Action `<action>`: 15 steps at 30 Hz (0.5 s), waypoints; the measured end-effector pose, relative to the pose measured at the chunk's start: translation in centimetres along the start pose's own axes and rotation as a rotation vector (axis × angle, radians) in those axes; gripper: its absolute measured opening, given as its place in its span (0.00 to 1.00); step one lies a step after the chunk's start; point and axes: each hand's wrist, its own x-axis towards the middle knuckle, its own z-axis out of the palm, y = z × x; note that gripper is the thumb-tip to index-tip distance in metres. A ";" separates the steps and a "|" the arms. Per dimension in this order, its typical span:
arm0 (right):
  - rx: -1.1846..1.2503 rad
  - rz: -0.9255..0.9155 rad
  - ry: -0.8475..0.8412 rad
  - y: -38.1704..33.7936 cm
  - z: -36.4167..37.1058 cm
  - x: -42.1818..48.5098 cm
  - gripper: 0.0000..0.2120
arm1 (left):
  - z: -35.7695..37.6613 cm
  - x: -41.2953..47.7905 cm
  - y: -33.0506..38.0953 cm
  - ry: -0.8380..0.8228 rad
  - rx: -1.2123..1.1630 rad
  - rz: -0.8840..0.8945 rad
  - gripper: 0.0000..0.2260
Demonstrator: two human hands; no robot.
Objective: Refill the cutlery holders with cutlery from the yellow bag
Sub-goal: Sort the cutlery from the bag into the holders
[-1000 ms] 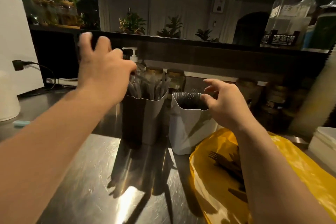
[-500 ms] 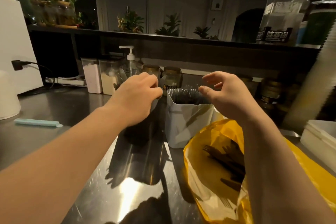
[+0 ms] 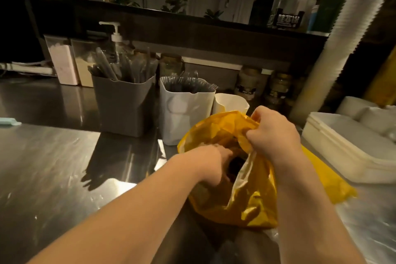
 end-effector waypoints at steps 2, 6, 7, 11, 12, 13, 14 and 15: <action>0.014 0.049 0.058 0.2 0.2 0.1 0.14 | 0.4 1.7 0.4 -0.049 -0.105 -0.039 0.23; 0.183 0.043 0.228 0.3 0.8 0.5 0.16 | 0.8 4.0 1.1 -0.059 0.001 -0.046 0.25; 0.206 0.038 0.259 0.3 0.9 0.6 0.16 | 0.8 4.3 1.1 -0.026 -0.003 -0.030 0.28; 0.238 0.055 0.303 0.8 1.1 0.8 0.17 | 1.3 6.8 0.4 0.005 0.149 -0.071 0.30; 0.244 0.061 0.302 1.0 1.1 0.9 0.17 | 1.2 7.1 0.8 0.009 0.189 -0.089 0.30; 0.243 0.066 0.299 1.1 1.2 0.9 0.17 | 0.8 6.9 1.2 0.080 0.217 -0.055 0.31; 0.246 0.071 0.298 1.2 1.1 1.0 0.17 | 0.6 6.7 1.6 0.135 0.214 -0.032 0.32; 0.248 0.074 0.297 1.3 1.1 1.0 0.17 | 1.1 7.6 1.2 0.154 0.202 0.010 0.33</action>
